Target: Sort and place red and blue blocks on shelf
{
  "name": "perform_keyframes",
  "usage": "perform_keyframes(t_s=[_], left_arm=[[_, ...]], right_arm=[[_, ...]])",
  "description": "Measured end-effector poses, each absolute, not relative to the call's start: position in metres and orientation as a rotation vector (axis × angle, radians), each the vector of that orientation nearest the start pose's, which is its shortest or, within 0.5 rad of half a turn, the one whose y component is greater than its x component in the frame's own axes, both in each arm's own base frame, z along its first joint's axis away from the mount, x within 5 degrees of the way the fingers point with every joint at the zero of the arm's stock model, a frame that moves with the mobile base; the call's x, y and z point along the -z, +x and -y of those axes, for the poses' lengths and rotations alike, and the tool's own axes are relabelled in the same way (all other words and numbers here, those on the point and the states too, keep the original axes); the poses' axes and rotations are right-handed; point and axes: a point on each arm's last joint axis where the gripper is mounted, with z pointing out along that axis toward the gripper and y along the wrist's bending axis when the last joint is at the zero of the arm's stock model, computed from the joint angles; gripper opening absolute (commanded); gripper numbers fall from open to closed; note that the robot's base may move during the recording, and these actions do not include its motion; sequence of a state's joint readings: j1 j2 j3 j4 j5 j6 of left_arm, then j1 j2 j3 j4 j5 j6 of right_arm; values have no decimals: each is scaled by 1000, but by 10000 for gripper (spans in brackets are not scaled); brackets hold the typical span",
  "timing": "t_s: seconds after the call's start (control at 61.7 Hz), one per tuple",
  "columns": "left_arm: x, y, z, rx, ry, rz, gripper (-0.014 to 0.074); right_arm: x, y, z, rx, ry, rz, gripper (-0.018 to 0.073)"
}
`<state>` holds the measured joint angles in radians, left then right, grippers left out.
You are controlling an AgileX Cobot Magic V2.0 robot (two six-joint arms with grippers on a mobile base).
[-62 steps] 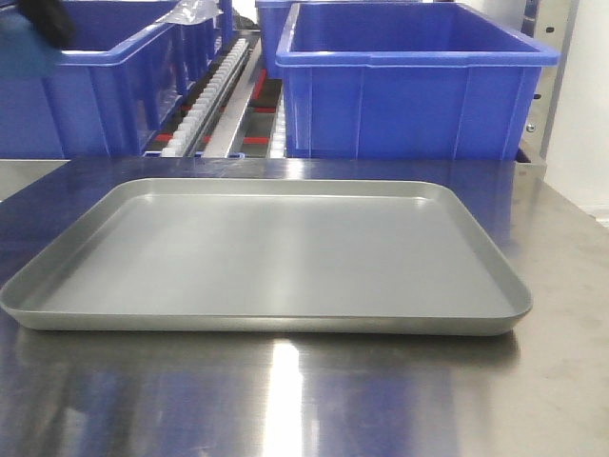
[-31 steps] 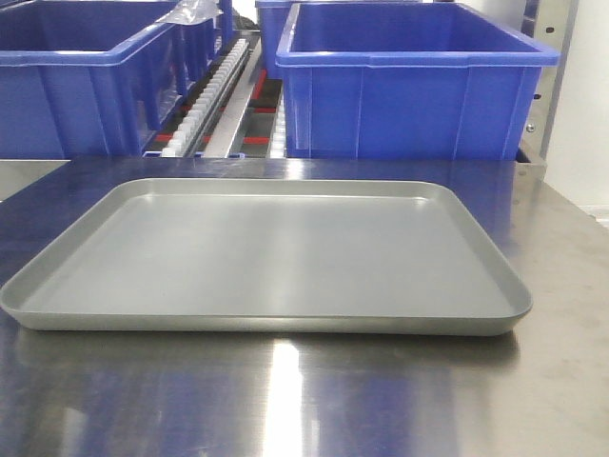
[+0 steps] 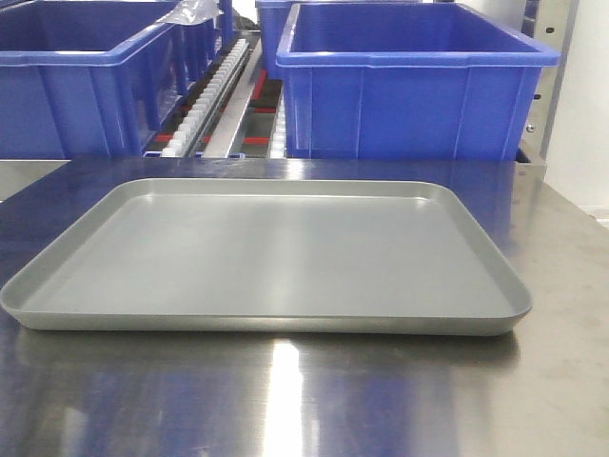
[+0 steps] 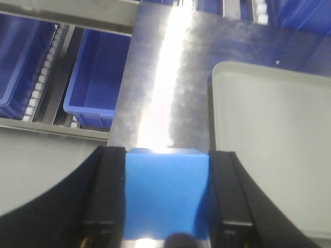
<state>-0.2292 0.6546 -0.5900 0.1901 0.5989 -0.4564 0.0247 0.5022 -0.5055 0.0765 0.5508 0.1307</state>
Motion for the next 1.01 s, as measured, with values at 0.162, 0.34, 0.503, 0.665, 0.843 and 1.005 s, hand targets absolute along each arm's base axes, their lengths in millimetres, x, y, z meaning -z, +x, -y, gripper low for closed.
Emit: perform_keyframes(t_s=[0.162, 0.34, 0.503, 0.665, 0.843, 1.005], left_arm=[[-294, 116, 18, 204, -131, -2118, 123], [-288, 110, 16, 214, -124, -2084, 123], [-286, 108, 16, 215, -121, -2076, 123], [-287, 108, 15, 200, -112, -2073, 123], [-287, 108, 15, 183, -102, -2071, 123], [-286, 108, 14, 178, -100, -2071, 123]], right_arm=[[-297, 100, -6, -180, 149, -2029, 50], [-297, 100, -6, -180, 149, -2029, 50], [-297, 100, -6, -180, 149, -2029, 50], [-297, 100, -6, -180, 149, -2029, 50], [-297, 100, -6, -180, 149, -2029, 50], [-297, 100, -6, -180, 149, -2029, 50]])
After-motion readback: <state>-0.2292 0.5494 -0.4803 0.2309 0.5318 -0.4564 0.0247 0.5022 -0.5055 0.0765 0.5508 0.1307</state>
